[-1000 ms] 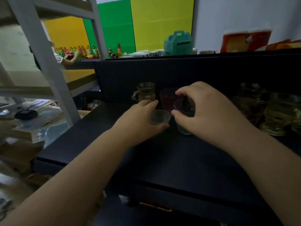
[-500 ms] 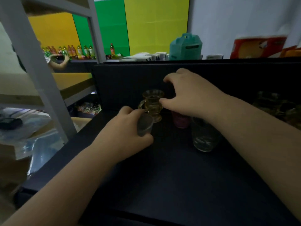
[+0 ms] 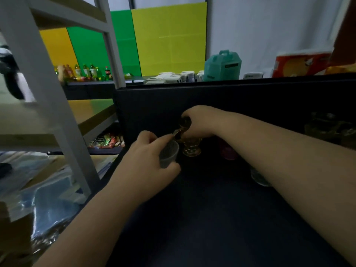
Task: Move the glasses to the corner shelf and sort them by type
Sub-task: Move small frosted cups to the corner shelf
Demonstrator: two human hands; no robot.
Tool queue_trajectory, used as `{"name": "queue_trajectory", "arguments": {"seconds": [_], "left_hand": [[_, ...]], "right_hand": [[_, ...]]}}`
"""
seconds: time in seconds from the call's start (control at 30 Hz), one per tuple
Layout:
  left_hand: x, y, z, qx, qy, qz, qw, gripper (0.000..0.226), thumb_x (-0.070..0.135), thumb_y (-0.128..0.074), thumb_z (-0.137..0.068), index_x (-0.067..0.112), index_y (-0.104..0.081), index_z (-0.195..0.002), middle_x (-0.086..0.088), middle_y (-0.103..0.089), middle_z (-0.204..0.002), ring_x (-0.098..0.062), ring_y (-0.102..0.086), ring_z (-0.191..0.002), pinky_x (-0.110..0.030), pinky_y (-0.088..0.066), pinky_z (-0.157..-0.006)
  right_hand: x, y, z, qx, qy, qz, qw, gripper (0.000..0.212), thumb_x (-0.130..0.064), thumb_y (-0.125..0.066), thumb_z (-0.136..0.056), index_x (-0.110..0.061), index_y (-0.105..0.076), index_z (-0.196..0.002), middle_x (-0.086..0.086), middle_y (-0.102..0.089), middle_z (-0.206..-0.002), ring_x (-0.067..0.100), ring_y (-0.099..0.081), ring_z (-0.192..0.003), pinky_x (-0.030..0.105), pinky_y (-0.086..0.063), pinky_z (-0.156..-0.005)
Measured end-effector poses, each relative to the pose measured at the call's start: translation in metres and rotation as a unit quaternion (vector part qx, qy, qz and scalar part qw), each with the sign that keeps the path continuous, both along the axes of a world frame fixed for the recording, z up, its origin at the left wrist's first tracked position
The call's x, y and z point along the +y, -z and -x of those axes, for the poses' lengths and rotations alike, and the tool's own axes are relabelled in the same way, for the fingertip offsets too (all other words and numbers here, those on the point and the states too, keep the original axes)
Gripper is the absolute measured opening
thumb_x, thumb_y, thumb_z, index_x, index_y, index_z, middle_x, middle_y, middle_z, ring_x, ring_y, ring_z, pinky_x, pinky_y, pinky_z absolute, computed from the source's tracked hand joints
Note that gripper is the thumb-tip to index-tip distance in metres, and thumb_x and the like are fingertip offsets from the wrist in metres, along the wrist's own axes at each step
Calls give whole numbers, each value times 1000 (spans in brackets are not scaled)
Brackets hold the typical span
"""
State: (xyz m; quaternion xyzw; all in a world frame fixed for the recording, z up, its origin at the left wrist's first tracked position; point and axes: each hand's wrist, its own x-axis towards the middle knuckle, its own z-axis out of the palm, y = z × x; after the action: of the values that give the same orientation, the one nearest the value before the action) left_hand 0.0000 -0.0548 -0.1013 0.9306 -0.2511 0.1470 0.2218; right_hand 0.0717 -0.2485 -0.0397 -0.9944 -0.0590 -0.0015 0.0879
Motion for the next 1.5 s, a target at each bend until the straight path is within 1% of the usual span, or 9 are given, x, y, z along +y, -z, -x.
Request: {"name": "queue_trajectory", "arguments": {"seconds": [0.13, 0.37, 0.47, 0.53, 0.73, 0.93, 1.1, 1.23, 1.5], "left_hand": [[8, 1, 1, -7, 14, 6, 1000, 78, 61, -50, -73, 39, -36, -146, 14, -32, -118, -6, -42, -103, -25, -40, -83], [12, -4, 5, -19, 19, 26, 999, 78, 59, -54, -68, 36, -42, -142, 11, -33, -117, -9, -41, -104, -26, -37, -81], [8, -5, 12, -27, 30, 34, 999, 77, 58, -57, -69, 36, -42, -142, 13, -30, -117, -7, -39, -103, -24, -35, -81], [3, -5, 18, -34, 49, 41, 997, 77, 59, -57, -69, 36, -43, -141, 13, -31, -118, -7, -40, -104, -23, -36, -81], [-34, -17, 48, -72, 111, 60, 989, 75, 60, -55, -72, 34, -46, -141, 16, -37, -118, -5, -45, -104, -22, -39, -83], [-97, -25, 95, -70, 207, 81, 972, 72, 59, -55, -72, 36, -47, -140, 19, -42, -119, -1, -48, -103, -14, -37, -79], [-173, -16, 137, -28, 272, 80, 959, 72, 54, -59, -76, 37, -43, -143, 24, -39, -123, 3, -44, -105, -14, -39, -82], [-241, -7, 169, -12, 308, 78, 948, 74, 56, -59, -74, 38, -41, -144, 25, -37, -124, 3, -42, -108, -14, -37, -82], [-378, 10, 246, -18, 339, 77, 937, 73, 54, -63, -78, 37, -39, -146, 25, -36, -122, 7, -40, -105, -10, -35, -80]], "right_hand": [[6, 11, 12, -63, 13, -48, 997, 62, -54, -75, -76, -24, -63, -128, -3, -65, -115, 17, -63, -99, 37, -56, -86], [3, 3, 54, -207, 60, -151, 965, 54, -59, -76, -72, -21, -70, -110, -8, -65, -96, 12, -62, -88, 30, -51, -73], [-5, -5, 80, -268, 89, -152, 947, 70, -66, -75, -68, -20, -66, -121, -8, -61, -100, 10, -57, -89, 27, -41, -71], [-13, -11, 100, -293, 110, -164, 936, 76, -67, -74, -69, -20, -64, -127, -7, -61, -107, 9, -56, -94, 26, -41, -74], [-53, -33, 175, -345, 157, -196, 904, 69, -64, -76, -70, -22, -66, -124, -10, -64, -105, 6, -60, -94, 21, -45, -72], [-120, -26, 260, -367, 214, -203, 882, 62, -60, -76, -73, -27, -64, -123, -16, -59, -94, 0, -56, -81, 19, -43, -64], [-191, 3, 326, -382, 272, -186, 863, 64, -61, -79, -67, -28, -66, -120, -11, -62, -104, 5, -59, -91, 20, -42, -69], [-251, 23, 376, -384, 314, -146, 856, 61, -58, -79, -70, -27, -64, -120, -16, -54, -99, 2, -52, -88, 13, -36, -68], [-377, 27, 459, -387, 352, -127, 843, 64, -59, -78, -69, -26, -65, -123, -14, -55, -105, 4, -53, -93, 9, -35, -69]]}}
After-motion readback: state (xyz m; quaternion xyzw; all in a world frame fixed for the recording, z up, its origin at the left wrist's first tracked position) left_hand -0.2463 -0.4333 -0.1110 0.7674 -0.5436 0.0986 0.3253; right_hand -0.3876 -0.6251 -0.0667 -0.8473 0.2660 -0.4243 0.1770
